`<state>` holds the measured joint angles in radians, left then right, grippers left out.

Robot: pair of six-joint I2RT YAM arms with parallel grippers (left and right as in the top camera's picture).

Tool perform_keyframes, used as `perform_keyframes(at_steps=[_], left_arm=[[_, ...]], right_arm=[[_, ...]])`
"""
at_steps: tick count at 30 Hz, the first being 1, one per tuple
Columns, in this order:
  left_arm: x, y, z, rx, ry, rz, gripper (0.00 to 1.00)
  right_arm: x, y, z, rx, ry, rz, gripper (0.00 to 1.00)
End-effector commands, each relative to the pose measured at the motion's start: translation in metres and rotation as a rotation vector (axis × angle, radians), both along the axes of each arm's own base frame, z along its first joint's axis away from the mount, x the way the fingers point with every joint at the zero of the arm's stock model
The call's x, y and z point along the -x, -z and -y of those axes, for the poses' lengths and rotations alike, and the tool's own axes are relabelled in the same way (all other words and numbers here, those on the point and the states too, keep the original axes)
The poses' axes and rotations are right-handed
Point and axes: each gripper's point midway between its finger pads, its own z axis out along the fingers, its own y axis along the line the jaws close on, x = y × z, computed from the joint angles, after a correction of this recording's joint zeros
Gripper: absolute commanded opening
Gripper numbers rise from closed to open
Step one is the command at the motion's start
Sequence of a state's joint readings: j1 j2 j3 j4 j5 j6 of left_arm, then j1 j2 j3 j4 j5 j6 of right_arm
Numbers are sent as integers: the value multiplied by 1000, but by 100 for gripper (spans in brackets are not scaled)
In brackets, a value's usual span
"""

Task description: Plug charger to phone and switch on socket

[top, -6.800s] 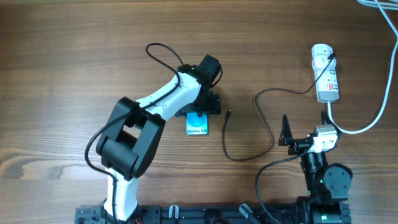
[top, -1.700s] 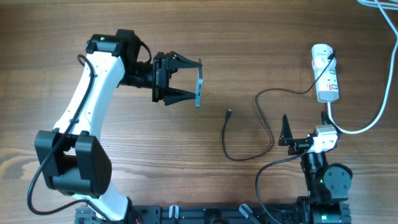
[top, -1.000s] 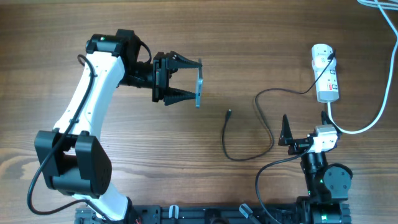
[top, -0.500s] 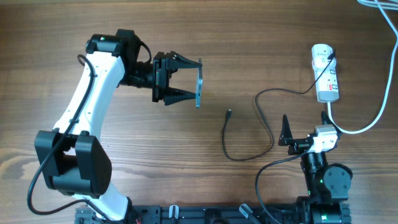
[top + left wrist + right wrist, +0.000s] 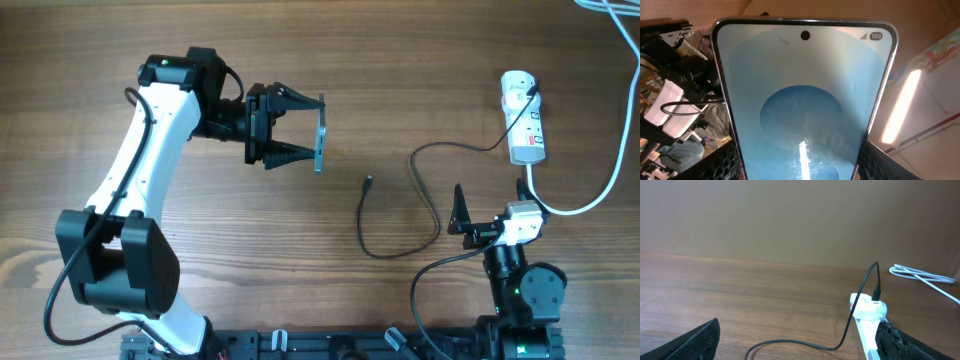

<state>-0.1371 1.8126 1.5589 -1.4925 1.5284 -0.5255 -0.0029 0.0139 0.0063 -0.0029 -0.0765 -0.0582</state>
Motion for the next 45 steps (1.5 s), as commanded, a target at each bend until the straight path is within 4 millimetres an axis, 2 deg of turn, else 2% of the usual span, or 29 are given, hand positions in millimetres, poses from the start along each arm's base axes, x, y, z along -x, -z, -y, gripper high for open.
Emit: perform_keyframes(at_steps=[1,37,45], left_arm=[[3,-24,-2,58,-11,71,67],[-1,-20,-1,49,-7,138,67],[-4,-13,-1,13,-2,179,67]], right_arm=[[0,-1,2,14,12,6,100],[0,-1,2,13,12,5,100],[0,-1,2,14,12,6,100]])
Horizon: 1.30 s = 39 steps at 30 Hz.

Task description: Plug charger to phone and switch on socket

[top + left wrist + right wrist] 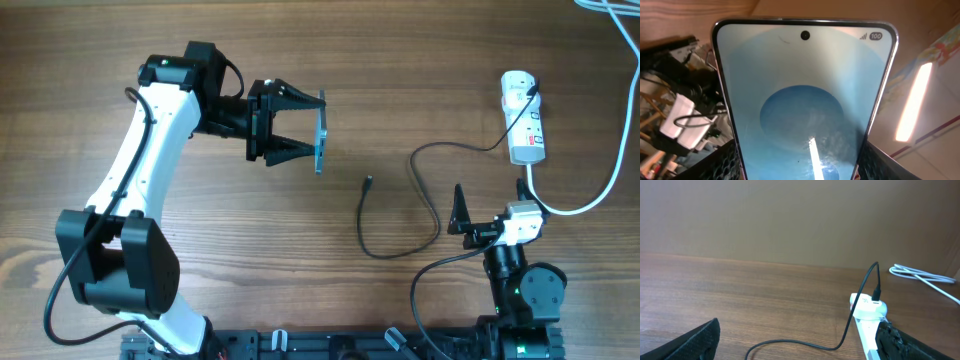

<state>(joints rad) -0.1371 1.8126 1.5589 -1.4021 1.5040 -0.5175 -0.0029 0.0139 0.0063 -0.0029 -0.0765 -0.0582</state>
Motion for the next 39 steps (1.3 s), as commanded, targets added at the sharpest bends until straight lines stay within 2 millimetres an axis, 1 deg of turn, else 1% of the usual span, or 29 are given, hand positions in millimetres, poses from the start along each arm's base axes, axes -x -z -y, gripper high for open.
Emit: perform_keyframes(at_steps=[1,8,13,17,24,31,33,36,39], left_arm=[[3,-16,-2,10,-4,80,67],[2,-3,-3,-62,0,92,68],[-1,5,-4,-107,1,133,68],[-3,19,-7,-188,4,147,68],[-11,35,-11,-282,-2,210,68],[-17,58,-21,-430,-18,206,68],[-19,67,-25,-497,-26,192,68],[-21,80,-23,-593,-21,209,68],[-28,97,-22,-727,-33,240,68]], right_arm=[[0,-1,2,14,12,6,100],[0,-1,2,14,12,6,100],[0,-1,2,13,12,5,100],[0,-1,2,13,12,6,100],[0,-1,2,14,12,6,100],[0,-1,2,14,12,6,100],[0,-1,2,14,12,6,100],[0,-1,2,14,12,6,100],[0,-1,2,14,12,6,100]])
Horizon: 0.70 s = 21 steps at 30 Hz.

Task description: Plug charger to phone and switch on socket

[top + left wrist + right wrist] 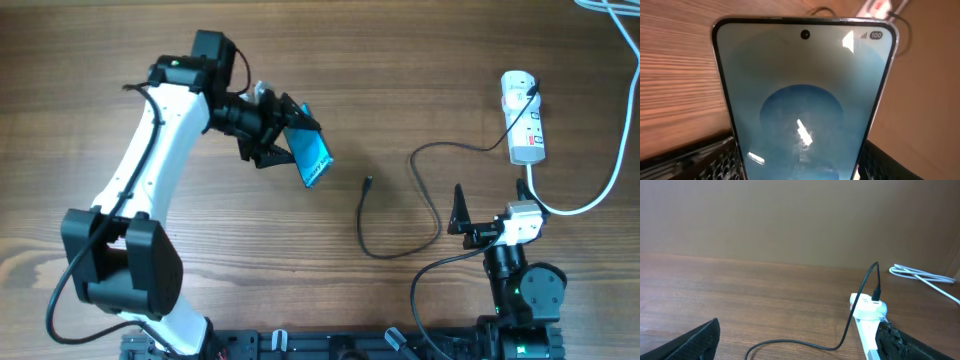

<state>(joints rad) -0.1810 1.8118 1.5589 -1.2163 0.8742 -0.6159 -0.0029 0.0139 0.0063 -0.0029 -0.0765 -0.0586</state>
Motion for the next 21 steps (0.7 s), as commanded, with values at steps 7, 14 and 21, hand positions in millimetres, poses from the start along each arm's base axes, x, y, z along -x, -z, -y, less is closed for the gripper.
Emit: perform_keyframes(at_steps=[7,14,21], left_arm=[[-12,17,-9,-289,-24,133,68],[-15,32,-10,-453,6,204,68],[-15,40,-5,-621,57,302,68]], right_arm=[[0,-1,2,13,12,5,100],[0,-1,2,13,12,5,100],[0,-1,2,13,12,5,100]])
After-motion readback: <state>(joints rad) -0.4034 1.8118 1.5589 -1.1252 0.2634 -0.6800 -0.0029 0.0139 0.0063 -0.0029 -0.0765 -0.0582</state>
